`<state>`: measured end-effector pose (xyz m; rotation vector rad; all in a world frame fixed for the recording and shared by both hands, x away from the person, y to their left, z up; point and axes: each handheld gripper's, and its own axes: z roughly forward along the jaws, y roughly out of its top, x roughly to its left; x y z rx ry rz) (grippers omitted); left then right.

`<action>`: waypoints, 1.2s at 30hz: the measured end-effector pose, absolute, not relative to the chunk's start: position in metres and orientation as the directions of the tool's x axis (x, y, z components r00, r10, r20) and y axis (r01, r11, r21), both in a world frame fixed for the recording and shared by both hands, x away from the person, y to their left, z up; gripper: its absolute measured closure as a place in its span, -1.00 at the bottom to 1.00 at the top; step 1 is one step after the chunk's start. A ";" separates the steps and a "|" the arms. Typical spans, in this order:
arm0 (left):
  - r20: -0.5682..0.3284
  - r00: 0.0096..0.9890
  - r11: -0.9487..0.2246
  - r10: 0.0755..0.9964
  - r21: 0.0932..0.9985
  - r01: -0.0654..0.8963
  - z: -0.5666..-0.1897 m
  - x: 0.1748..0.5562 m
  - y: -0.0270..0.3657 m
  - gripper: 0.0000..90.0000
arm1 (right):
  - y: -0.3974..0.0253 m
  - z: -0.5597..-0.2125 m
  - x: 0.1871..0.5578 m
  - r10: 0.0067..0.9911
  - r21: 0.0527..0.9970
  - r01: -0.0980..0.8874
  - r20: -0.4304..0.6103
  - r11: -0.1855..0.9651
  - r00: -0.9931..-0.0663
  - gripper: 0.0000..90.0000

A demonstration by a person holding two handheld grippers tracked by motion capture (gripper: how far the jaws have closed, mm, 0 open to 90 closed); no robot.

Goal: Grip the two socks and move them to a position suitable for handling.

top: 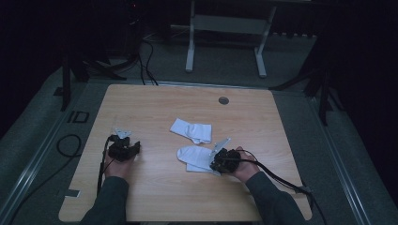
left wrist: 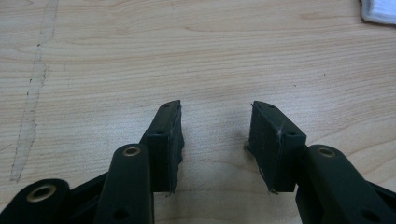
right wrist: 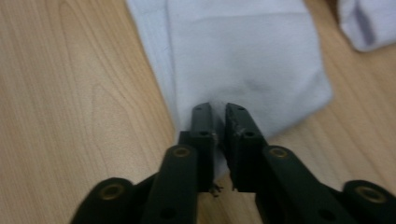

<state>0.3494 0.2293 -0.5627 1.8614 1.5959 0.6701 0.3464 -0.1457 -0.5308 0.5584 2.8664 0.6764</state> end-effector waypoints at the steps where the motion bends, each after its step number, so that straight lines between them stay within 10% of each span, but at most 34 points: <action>1: -0.002 0.154 -0.107 0.988 0.715 0.690 -0.563 0.349 0.229 0.20 | -0.145 -0.529 0.347 0.386 0.461 0.319 -0.057 0.828 -0.921 0.76; 32: -0.002 0.165 -0.113 0.986 0.718 0.687 -0.563 0.349 0.230 0.18 | -0.027 -0.530 0.398 0.399 0.462 0.341 -0.029 0.818 -0.917 0.46; 36: -0.004 0.162 -0.110 0.987 0.718 0.687 -0.563 0.349 0.229 0.18 | -0.024 -0.536 0.399 0.394 0.463 0.336 -0.030 0.820 -0.919 0.74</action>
